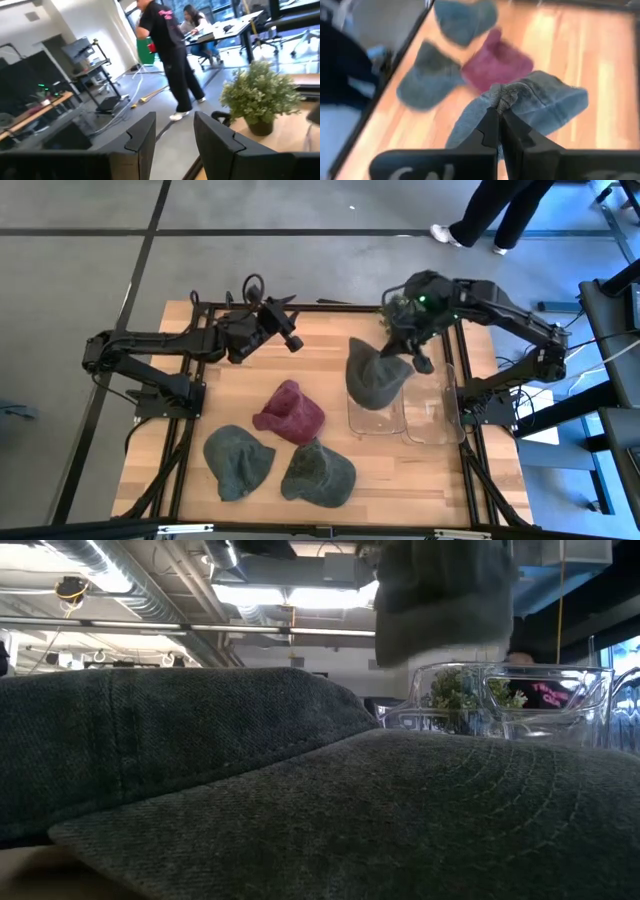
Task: Pick & Place hat
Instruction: Put the top left black cap into the left transparent bin
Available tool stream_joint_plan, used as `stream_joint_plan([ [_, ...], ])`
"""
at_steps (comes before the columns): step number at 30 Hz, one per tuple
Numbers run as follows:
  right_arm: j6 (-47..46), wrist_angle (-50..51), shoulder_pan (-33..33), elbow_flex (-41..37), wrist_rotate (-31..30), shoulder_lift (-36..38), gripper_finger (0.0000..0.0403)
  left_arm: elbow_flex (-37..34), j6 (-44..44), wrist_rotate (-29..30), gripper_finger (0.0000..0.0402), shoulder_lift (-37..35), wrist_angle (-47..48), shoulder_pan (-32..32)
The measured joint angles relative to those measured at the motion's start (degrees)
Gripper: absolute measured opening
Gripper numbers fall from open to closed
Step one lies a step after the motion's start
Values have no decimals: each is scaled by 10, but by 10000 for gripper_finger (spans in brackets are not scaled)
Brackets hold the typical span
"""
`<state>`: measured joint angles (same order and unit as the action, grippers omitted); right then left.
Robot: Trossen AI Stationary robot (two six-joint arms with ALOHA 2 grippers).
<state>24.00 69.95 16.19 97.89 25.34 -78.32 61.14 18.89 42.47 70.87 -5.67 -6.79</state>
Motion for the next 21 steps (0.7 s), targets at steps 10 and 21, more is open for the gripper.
stream_joint_plan([
  [10,164,13,-33,-57,-119,-54,6,0,-30,-19,125,0,36,-9],
  [21,245,-6,-49,-93,-348,-108,10,0,-49,-19,125,0,61,-9],
])
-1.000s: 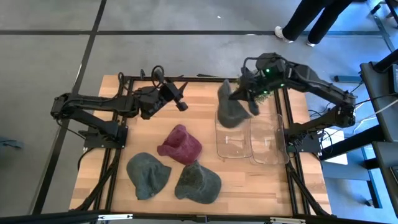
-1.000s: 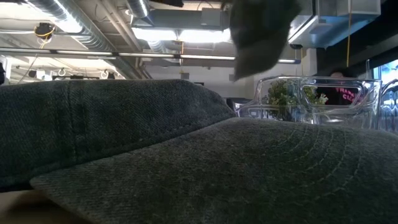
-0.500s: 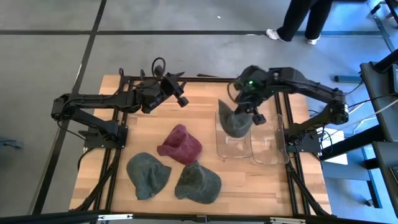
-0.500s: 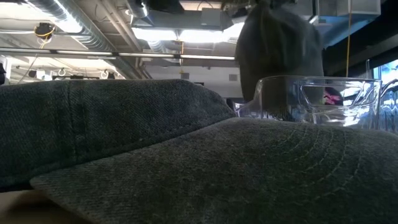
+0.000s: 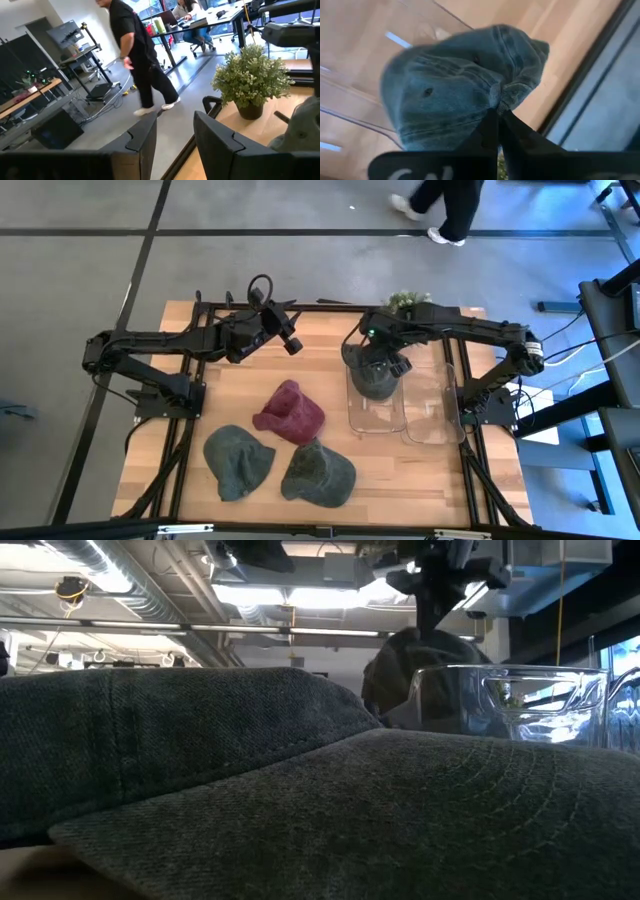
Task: Pick & Place hat
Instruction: Put the top left black cap into the left transparent bin
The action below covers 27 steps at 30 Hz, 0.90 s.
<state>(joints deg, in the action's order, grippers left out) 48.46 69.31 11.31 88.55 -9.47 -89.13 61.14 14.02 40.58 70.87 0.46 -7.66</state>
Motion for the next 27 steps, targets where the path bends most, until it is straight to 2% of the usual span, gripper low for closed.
stream_joint_plan([
  [5,2,-8,-1,0,-15,-6,25,0,0,0,125,0,0,0],
  [10,19,-24,-27,0,-78,6,22,0,1,1,125,1,0,0],
  [14,52,-25,-61,0,-107,15,10,0,2,2,125,3,3,-8],
  [18,63,-28,-92,0,-137,21,16,0,1,2,125,10,11,-19],
  [23,88,-52,-113,0,-219,21,26,0,0,-18,125,14,12,-31],
  [27,132,-53,-130,0,-239,21,14,0,0,-37,125,16,12,-38],
])
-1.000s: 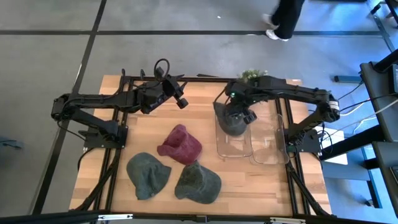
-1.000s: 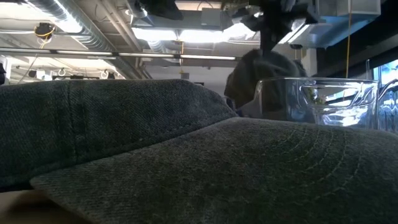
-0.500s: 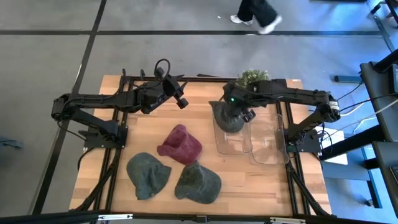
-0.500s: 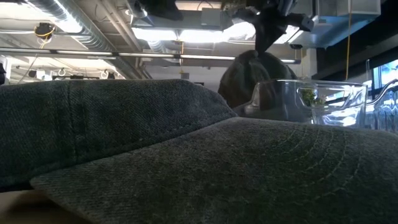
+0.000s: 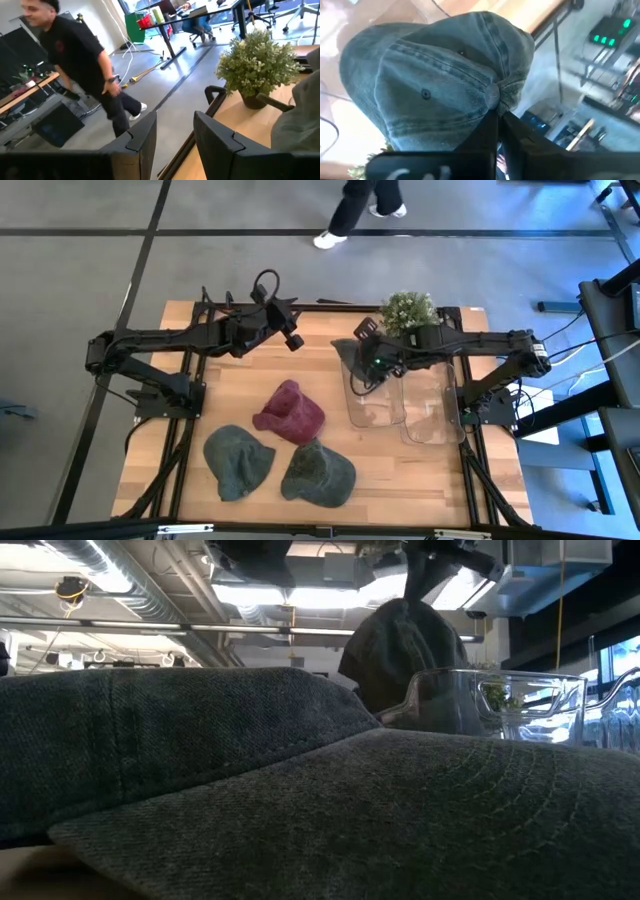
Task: Pick & Place hat
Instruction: Put the top left black cap into the left transparent bin, then put the red cap into the right transparent bin
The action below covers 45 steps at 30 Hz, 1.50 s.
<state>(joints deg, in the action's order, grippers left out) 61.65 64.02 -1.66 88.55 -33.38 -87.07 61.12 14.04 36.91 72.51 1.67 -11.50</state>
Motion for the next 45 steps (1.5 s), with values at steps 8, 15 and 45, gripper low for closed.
stream_joint_plan([
  [8,14,1,-4,0,19,0,27,0,0,-8,125,0,3,-7],
  [15,-16,0,16,0,47,0,25,0,0,-8,125,0,3,-7],
  [45,-315,-64,75,1,149,0,118,0,-154,-215,125,207,-25,-7],
])
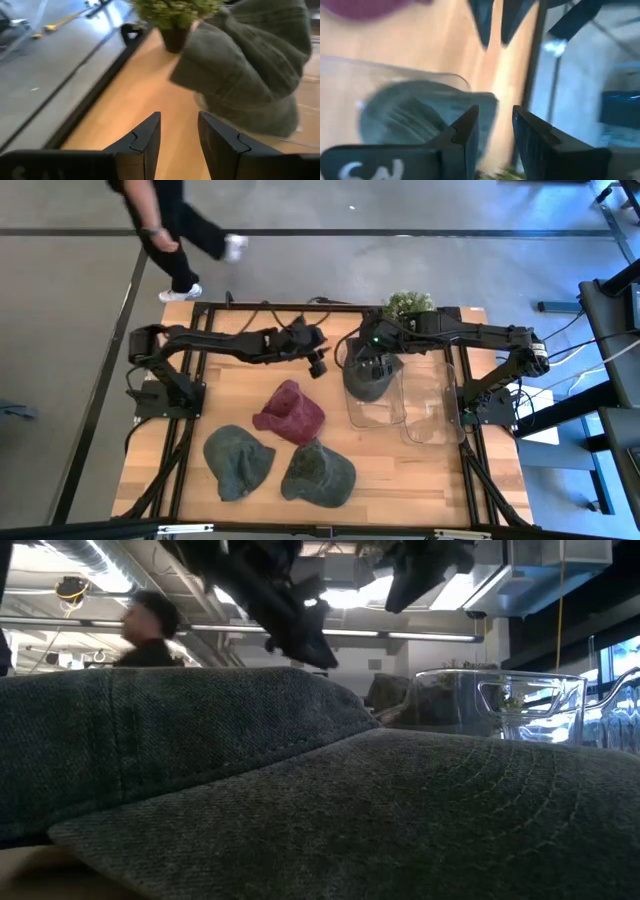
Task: Pick & Place hat
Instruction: Put the red cap into the right transparent bin
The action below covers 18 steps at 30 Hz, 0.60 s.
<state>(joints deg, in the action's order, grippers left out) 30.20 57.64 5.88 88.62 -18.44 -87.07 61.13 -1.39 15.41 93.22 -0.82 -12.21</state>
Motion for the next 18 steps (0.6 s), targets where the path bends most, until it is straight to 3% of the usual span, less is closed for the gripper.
stream_joint_plan([
  [6,-73,13,0,0,8,7,118,0,-19,-52,125,59,-23,0],
  [12,-76,14,0,0,-3,21,118,0,-39,-66,125,101,-32,1],
  [18,-77,7,0,0,-3,23,118,0,-54,-89,125,131,-111,1],
])
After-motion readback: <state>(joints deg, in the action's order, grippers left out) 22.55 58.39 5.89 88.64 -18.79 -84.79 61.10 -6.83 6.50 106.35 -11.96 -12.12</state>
